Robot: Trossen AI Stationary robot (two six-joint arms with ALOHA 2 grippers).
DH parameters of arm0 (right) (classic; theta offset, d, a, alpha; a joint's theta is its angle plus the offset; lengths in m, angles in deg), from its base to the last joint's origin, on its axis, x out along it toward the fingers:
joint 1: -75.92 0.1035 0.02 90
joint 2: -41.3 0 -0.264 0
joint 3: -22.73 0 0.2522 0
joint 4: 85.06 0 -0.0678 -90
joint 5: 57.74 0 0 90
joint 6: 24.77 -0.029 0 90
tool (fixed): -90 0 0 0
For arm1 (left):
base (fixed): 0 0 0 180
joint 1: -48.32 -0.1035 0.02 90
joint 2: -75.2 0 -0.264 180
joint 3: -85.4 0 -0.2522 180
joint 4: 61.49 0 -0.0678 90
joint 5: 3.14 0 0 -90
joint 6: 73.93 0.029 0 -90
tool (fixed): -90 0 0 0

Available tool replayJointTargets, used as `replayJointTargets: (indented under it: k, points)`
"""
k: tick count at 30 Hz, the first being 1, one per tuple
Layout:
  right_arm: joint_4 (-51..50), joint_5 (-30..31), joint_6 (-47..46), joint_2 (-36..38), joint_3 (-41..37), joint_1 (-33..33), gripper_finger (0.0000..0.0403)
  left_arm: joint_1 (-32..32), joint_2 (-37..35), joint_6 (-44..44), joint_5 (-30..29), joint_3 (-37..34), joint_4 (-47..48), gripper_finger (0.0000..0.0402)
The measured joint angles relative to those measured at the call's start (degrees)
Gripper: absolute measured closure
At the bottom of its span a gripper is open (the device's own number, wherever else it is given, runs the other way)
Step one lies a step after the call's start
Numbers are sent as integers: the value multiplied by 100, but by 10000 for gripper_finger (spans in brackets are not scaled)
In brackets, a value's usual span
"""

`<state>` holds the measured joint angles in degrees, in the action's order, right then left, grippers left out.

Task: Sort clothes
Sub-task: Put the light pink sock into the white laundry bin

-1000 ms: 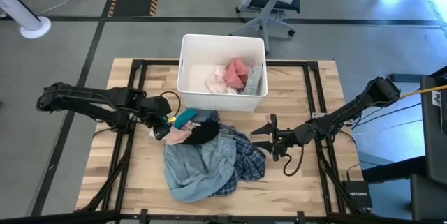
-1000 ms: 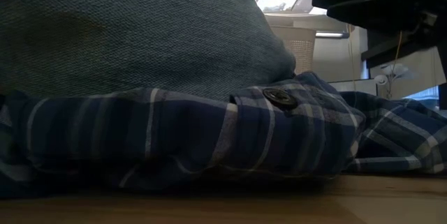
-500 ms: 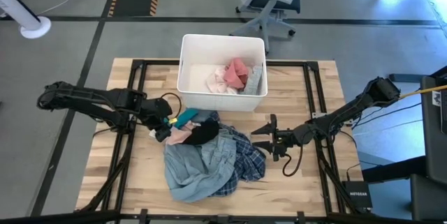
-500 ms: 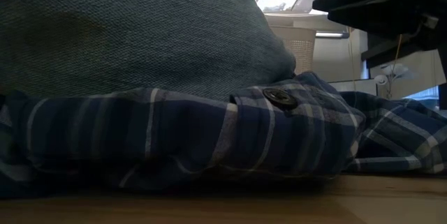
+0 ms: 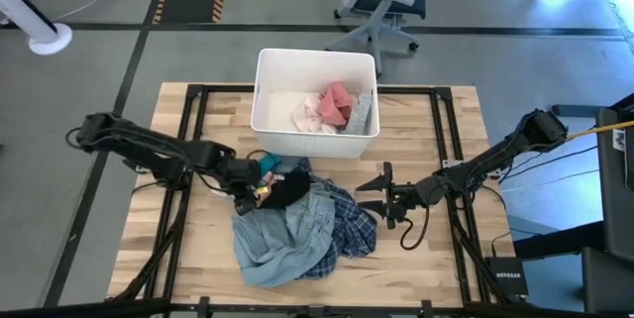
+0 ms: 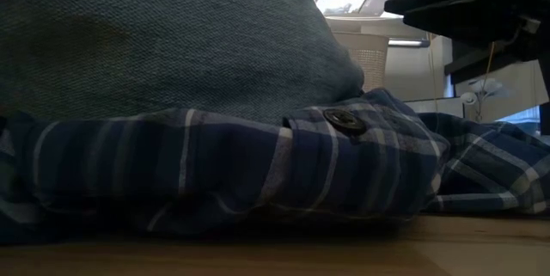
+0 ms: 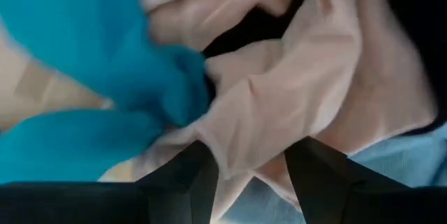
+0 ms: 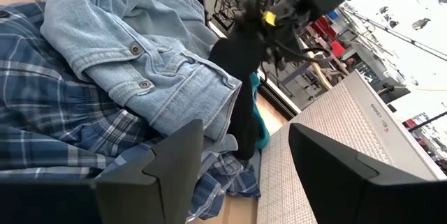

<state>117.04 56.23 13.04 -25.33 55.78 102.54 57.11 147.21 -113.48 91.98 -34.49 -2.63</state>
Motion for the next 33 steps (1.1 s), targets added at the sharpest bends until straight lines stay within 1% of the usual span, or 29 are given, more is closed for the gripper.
replayJointTargets:
  k: [2,4,7,10,12,15,19,24,28,33]
  points:
    - [0,0,1,0,0,0,171,50,248,193,1,0,-252,258]
    - [0,1,4,0,0,0,171,71,478,336,5,0,-324,278]
    - [2,2,6,0,0,1,171,71,720,601,25,5,-244,322]
    - [3,2,8,0,0,0,171,69,771,812,30,21,-189,376]
    - [4,1,8,0,0,0,171,69,713,911,44,128,-76,392]
    - [4,88,12,-2,0,0,171,69,525,967,-23,463,261,387]
    - [4,144,13,-2,2,0,171,71,188,1098,-370,1027,823,395]
    - [1,144,14,-2,2,0,171,69,-312,1197,-1021,1662,1231,395]
    - [0,142,14,-2,2,0,171,69,-677,1507,-1578,2030,1244,398]
    - [0,140,14,-2,2,0,171,54,-979,2406,-2534,2388,1092,396]
